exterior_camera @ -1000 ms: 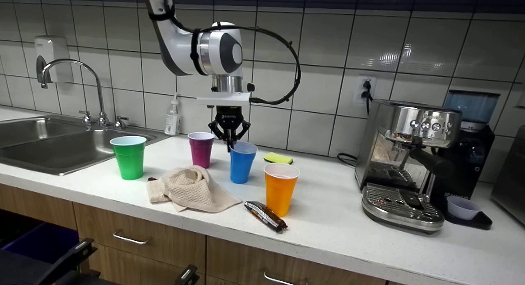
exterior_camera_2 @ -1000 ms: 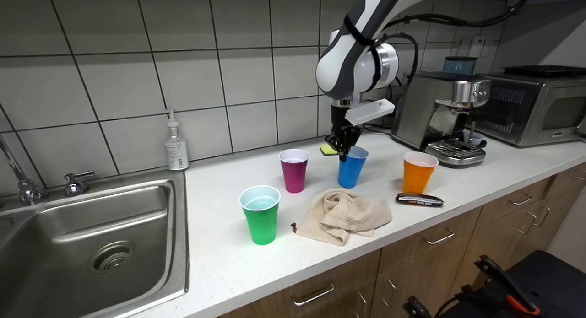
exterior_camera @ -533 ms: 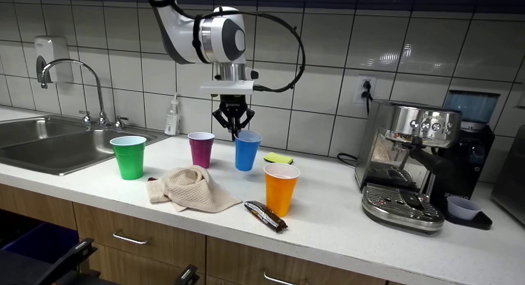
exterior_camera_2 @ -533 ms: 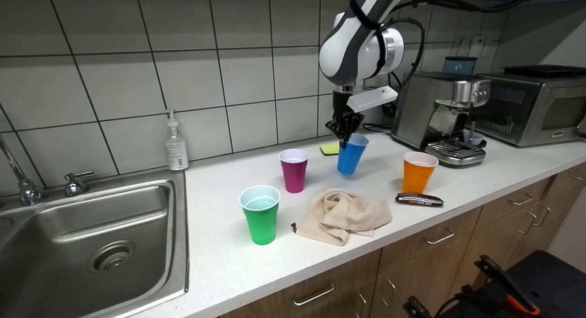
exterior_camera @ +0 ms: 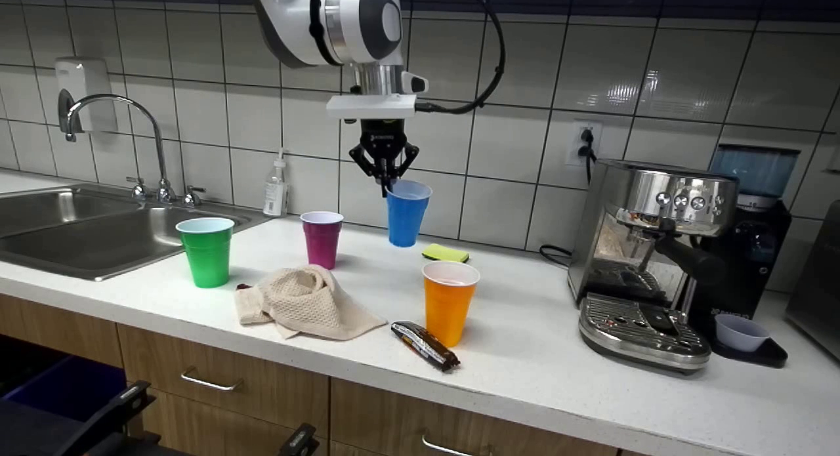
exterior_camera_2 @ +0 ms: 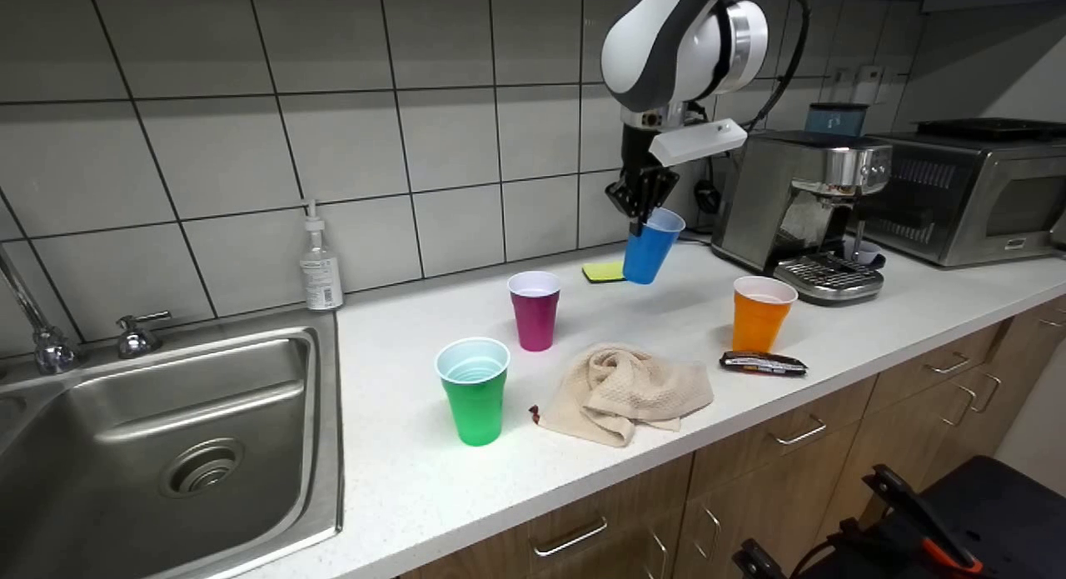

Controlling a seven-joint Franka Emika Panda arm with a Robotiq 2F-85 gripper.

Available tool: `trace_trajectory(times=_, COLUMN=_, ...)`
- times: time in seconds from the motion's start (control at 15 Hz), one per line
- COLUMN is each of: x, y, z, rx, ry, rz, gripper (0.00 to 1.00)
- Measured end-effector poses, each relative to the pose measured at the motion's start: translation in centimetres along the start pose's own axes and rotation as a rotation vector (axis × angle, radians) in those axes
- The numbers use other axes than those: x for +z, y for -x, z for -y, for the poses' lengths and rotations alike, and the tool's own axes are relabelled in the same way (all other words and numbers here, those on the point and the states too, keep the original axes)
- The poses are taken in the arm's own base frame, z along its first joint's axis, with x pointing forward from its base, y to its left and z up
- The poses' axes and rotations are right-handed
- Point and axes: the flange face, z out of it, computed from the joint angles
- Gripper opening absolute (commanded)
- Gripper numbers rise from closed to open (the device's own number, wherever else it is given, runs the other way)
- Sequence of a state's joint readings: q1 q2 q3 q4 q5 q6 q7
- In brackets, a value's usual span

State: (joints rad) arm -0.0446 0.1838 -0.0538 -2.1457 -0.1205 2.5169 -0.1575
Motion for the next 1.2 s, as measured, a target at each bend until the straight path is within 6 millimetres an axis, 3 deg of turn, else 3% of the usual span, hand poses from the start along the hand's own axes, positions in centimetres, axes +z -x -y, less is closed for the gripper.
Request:
trace_trajectory(times=0.6, x=-4.5, y=3.1, z=-1.5, rx=0.045, ry=0.022, rz=-0.026, gripper=0.01)
trace_trajectory(times=1.2, x=-7.1, y=7.3, z=-2.4, rx=0.139, ry=0.08, rz=0.035, gripper=0.01)
